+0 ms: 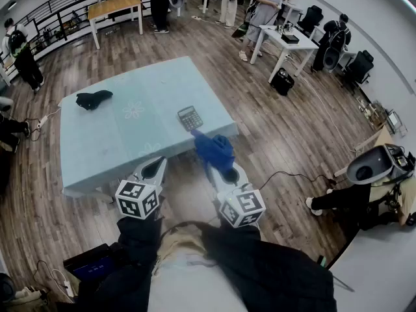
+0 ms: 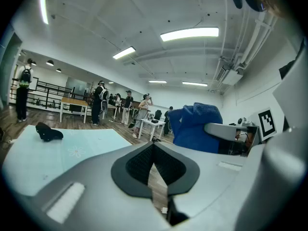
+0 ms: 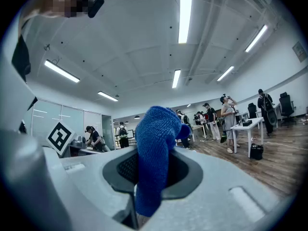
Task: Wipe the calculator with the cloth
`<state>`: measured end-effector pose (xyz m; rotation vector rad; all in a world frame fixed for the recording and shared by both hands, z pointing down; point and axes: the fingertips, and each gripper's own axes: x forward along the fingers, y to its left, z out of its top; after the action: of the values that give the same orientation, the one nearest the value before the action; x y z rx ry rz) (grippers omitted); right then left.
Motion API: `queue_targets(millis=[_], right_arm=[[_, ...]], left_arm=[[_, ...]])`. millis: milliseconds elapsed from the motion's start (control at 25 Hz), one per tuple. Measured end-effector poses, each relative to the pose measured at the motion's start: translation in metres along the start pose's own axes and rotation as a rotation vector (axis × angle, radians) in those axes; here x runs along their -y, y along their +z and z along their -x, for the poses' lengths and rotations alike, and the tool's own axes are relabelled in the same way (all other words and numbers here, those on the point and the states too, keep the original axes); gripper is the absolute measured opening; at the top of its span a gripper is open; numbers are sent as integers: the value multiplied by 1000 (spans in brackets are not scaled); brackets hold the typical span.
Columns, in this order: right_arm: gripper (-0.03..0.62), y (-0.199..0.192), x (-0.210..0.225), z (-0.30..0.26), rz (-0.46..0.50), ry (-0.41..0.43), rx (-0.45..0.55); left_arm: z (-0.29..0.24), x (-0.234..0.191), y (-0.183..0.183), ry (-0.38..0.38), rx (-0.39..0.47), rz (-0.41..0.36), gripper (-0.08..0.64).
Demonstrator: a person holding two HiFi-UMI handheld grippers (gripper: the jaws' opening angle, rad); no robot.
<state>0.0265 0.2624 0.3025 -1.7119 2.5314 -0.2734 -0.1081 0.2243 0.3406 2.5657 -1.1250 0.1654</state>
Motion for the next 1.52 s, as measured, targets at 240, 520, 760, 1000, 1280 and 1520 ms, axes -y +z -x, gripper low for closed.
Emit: queue_targets(millis=[240, 520, 760, 1000, 1280, 1520], right_arm=[[84, 0, 2, -8, 25, -1, 3], [84, -8, 1, -6, 23, -6, -18], [86, -13, -2, -5, 17, 4, -28], [87, -26, -4, -7, 4, -15, -58], [88, -44, -14, -18, -8, -38, -102], [89, -58, -24, -29, -23, -60, -138]], left_arm=[[-4, -4, 5, 2, 15, -14, -5], [-3, -6, -5, 7, -2, -9, -5], [-3, -5, -11, 6, -8, 3, -5], [-4, -12, -24, -5, -32, 22, -5], [0, -34, -35, -4, -48, 33, -3], [4, -46, -54, -40, -83, 65, -3]])
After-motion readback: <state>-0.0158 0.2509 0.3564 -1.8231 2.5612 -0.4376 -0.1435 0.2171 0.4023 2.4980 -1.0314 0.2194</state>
